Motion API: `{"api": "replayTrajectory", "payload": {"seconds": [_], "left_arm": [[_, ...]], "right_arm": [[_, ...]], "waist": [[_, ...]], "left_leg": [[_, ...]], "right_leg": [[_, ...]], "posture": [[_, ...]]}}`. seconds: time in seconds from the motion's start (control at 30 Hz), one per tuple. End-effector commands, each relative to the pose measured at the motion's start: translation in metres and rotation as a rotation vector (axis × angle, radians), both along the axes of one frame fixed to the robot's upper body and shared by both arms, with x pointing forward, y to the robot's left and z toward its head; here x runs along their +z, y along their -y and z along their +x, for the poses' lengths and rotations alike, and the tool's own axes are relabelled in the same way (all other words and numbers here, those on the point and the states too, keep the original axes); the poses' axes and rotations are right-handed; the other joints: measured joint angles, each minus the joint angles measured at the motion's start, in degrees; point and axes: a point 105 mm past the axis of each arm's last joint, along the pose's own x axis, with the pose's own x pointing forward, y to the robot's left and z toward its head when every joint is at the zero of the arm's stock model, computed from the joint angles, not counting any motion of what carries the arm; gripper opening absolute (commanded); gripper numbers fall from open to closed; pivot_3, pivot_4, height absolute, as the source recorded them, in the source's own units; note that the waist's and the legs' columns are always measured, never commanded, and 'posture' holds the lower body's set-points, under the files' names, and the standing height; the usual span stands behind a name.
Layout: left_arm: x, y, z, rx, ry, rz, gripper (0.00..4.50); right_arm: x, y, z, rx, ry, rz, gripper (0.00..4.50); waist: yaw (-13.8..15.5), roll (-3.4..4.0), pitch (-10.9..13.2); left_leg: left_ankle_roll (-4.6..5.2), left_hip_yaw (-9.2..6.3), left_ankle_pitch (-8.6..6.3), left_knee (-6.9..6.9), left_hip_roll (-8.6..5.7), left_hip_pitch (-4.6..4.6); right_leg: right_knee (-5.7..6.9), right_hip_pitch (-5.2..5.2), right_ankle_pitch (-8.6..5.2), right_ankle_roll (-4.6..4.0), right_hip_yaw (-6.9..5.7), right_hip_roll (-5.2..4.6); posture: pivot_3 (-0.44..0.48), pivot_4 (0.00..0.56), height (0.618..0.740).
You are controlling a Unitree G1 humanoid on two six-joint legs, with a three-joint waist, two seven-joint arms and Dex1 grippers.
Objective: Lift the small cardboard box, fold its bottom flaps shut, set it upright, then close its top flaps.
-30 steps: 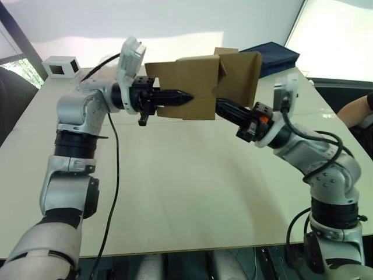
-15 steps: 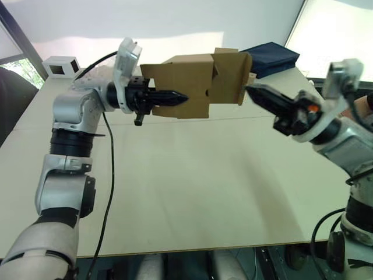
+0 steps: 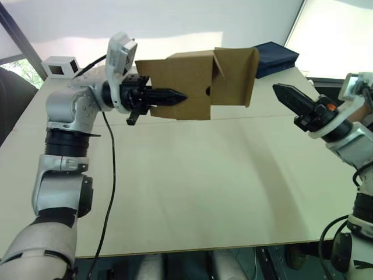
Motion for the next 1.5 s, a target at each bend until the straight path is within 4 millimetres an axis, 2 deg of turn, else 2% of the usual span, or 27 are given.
{"api": "replayTrajectory", "payload": {"seconds": [0.03, 0.23, 0.4, 0.63, 0.77, 1.07, 1.5], "left_arm": [[0.017, -0.003, -0.010, -0.030, 0.057, -0.034, 0.00], [0.015, -0.002, -0.012, -0.032, 0.044, -0.036, 0.00], [0.015, 0.000, -0.010, -0.027, 0.038, -0.042, 0.00], [0.015, 0.001, -0.008, -0.022, 0.035, -0.048, 0.00], [0.015, 0.002, -0.007, -0.018, 0.034, -0.051, 0.00], [0.017, 0.002, -0.003, -0.004, 0.033, -0.060, 0.00], [0.018, 0.003, -0.006, -0.018, 0.037, -0.061, 0.00]], "right_arm": [[0.012, -0.008, -0.002, 0.069, 0.045, 0.089, 2.54], [0.019, -0.036, -0.008, 0.209, 0.058, 0.176, 2.54], [0.026, -0.051, -0.019, 0.305, 0.070, 0.239, 2.54], [0.020, -0.068, -0.023, 0.327, 0.049, 0.240, 2.54], [0.021, -0.067, -0.025, 0.333, 0.050, 0.304, 2.54], [0.029, -0.073, -0.044, 0.431, 0.069, 0.419, 2.54], [0.011, -0.089, -0.027, 0.318, 0.005, 0.367, 2.54]], "waist": [[0.0, 0.00, 0.0], [0.0, 0.01, 0.0], [0.0, 0.01, 0.0], [-0.1, 0.01, 0.0], [-0.1, 0.01, 0.0], [-0.1, 0.01, 0.0], [-0.1, 0.02, 0.0]], "left_leg": [[-0.02, 0.00, 0.01, 0.00, 0.00, 0.00], [-0.07, 0.00, 0.04, 0.00, 0.00, 0.00], [-0.10, -0.01, 0.06, 0.00, 0.00, 0.00], [-0.09, -0.01, 0.05, 0.00, 0.00, 0.00], [-0.09, -0.01, 0.05, 0.00, 0.00, 0.00], [-0.09, -0.02, 0.05, -0.01, 0.01, 0.00], [-0.08, -0.02, 0.04, -0.01, 0.00, 0.00]], "right_leg": [[0.00, 0.00, 0.00, 0.00, 0.00, 0.00], [0.01, 0.00, 0.00, 0.00, 0.00, -0.02], [0.01, 0.00, 0.00, 0.00, 0.00, -0.02], [0.02, -0.01, 0.00, 0.00, 0.00, -0.02], [0.02, -0.01, 0.00, 0.00, 0.00, -0.01], [0.02, -0.01, 0.00, 0.00, 0.00, -0.02], [0.03, -0.02, 0.00, 0.00, 0.00, -0.01]], "posture": [[0.000, 0.150, 0.740], [0.000, 0.150, 0.740], [0.000, 0.150, 0.740], [0.000, 0.150, 0.740], [0.000, 0.150, 0.740], [0.000, 0.150, 0.740], [0.000, 0.150, 0.740]]}}
